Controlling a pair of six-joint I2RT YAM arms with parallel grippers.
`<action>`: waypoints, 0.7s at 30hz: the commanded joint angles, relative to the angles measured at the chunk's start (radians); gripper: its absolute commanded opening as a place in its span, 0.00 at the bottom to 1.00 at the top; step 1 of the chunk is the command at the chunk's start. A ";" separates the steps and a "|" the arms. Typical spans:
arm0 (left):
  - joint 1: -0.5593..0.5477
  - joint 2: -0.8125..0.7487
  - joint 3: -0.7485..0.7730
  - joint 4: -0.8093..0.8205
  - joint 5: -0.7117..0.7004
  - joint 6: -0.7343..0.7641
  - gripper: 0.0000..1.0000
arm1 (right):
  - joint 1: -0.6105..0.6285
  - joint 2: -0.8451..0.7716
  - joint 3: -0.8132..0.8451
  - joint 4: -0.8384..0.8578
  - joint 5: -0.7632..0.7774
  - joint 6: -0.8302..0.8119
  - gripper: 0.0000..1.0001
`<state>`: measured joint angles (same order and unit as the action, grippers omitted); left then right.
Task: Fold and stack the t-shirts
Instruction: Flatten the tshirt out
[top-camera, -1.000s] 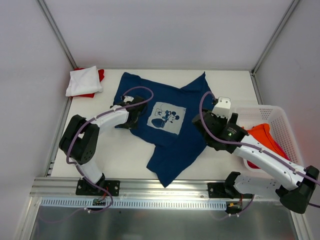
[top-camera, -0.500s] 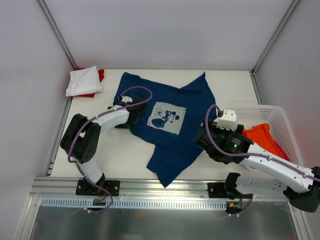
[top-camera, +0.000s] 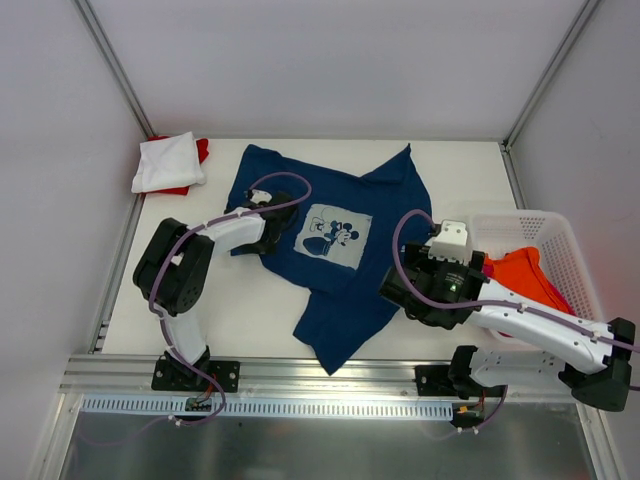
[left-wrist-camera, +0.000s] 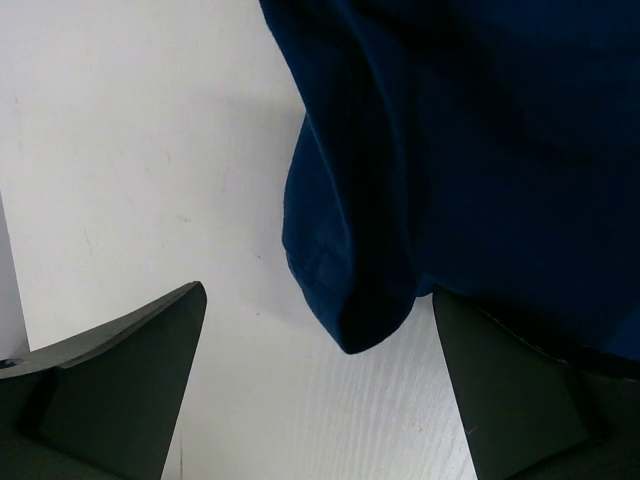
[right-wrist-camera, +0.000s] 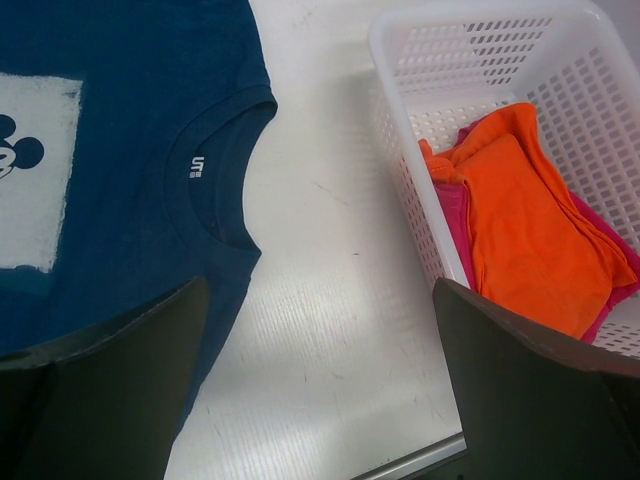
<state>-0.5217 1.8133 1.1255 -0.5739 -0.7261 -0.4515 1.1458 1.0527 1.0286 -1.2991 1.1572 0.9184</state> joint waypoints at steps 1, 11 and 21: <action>0.020 -0.017 0.014 0.039 0.033 0.036 0.99 | 0.011 0.013 0.033 -0.075 0.041 0.068 0.99; 0.048 -0.060 -0.027 0.066 0.027 0.053 0.56 | 0.040 0.114 0.051 -0.130 0.038 0.142 1.00; 0.057 -0.074 -0.046 0.078 0.027 0.054 0.04 | 0.146 0.184 0.074 -0.233 0.006 0.273 1.00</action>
<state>-0.4774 1.7962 1.0924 -0.4973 -0.6930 -0.4030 1.2537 1.2160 1.0702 -1.3212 1.1625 1.1072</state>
